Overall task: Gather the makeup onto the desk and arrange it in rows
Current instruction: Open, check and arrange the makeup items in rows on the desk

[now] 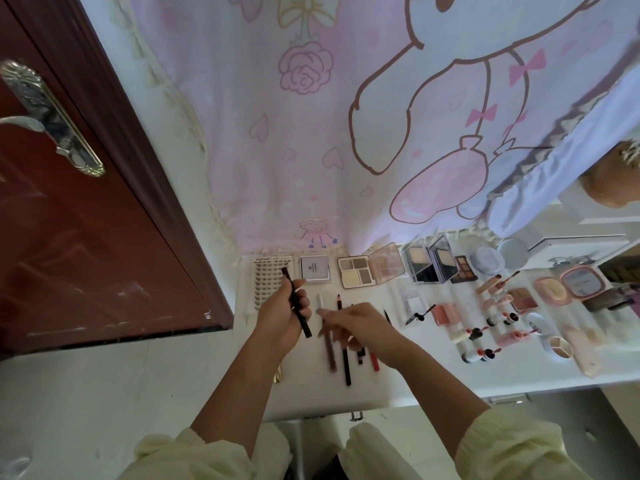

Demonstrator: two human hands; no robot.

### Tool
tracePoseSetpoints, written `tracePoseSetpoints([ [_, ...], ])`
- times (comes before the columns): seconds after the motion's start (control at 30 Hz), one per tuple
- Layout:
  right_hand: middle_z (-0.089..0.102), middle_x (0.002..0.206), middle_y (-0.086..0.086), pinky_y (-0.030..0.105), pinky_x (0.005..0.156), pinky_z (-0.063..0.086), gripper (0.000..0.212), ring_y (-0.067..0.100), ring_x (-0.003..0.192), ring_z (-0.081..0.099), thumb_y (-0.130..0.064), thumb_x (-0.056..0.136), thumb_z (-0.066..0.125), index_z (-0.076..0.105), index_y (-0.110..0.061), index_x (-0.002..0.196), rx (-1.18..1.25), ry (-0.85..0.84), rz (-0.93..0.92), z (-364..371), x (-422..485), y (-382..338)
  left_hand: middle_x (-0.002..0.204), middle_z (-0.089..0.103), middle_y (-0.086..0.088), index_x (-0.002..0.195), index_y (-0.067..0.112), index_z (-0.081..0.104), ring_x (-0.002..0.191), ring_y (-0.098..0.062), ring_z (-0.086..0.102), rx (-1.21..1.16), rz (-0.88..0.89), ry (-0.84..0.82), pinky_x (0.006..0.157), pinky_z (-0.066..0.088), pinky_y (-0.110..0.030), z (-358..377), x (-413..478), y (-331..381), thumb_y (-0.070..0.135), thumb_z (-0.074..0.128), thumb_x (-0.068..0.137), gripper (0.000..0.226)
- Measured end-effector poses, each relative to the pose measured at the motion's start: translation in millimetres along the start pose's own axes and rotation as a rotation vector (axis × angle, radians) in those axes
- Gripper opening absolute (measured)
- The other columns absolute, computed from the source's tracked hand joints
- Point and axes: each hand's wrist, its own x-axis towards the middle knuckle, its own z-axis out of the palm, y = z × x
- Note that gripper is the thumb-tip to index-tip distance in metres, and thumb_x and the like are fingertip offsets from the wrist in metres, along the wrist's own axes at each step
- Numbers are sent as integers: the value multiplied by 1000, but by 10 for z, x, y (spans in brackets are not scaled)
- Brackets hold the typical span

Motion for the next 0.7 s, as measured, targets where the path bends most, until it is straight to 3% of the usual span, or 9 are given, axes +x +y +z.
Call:
tracePoseSetpoints([
  [0.1,64,63,-5,17,51,40,35,6,55,53,-42,89,65,77,-10,84,-60,-115,-10,125,-12,66,71,46,-2,94,7,56,59,-11,41,-3,19,32,45,37,-18,2,26,-52,28,36,104,31],
  [0.23,62,63,-3,18,51,39,29,9,56,52,-35,89,68,76,-7,86,5,-81,-15,134,1,126,74,49,-3,98,5,60,66,-12,46,6,43,35,61,43,-22,-10,27,-78,22,39,103,27],
  [0.37,62,62,-1,20,54,37,26,10,58,53,-33,88,68,76,-9,80,83,-37,-4,25,-24,108,85,60,-4,104,5,67,81,-12,58,237,110,44,78,50,-25,-88,-14,-39,17,56,96,18],
  [0.57,66,75,9,23,56,37,24,14,61,55,-26,89,66,73,-3,83,175,89,9,-177,32,101,92,72,-11,114,25,61,78,-20,70,416,201,33,74,58,-27,-311,-55,45,6,76,79,42],
  [0.7,63,69,9,25,54,37,22,16,56,55,-19,93,58,63,-8,75,233,153,28,-210,111,45,85,74,-7,93,18,77,74,-14,67,850,297,-112,72,55,-21,-340,-96,85,17,74,82,11],
])
